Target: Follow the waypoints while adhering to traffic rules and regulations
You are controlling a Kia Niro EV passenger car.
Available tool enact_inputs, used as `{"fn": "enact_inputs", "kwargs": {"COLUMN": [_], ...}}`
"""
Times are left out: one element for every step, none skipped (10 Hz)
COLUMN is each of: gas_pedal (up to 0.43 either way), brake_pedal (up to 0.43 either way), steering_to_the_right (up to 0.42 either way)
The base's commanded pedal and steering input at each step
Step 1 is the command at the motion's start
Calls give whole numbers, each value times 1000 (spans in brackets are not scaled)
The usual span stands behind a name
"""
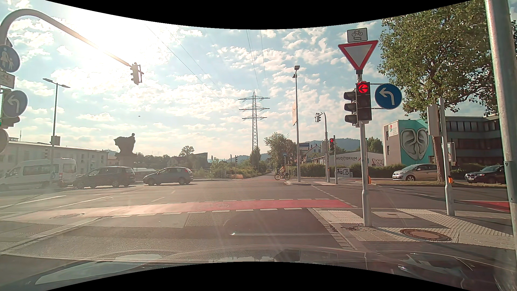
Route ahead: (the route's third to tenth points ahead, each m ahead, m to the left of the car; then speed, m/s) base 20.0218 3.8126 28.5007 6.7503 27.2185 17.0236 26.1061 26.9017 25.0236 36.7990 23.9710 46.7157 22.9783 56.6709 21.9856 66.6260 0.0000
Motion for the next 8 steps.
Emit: {"fn": "enact_inputs", "kwargs": {"gas_pedal": [0, 0, 0, 0, 0, 0, 0, 0], "brake_pedal": [226, 232, 232, 232, 232, 232, 232, 226], "steering_to_the_right": [-8, -9, -8, -8, -8, -9, -8, -9]}}
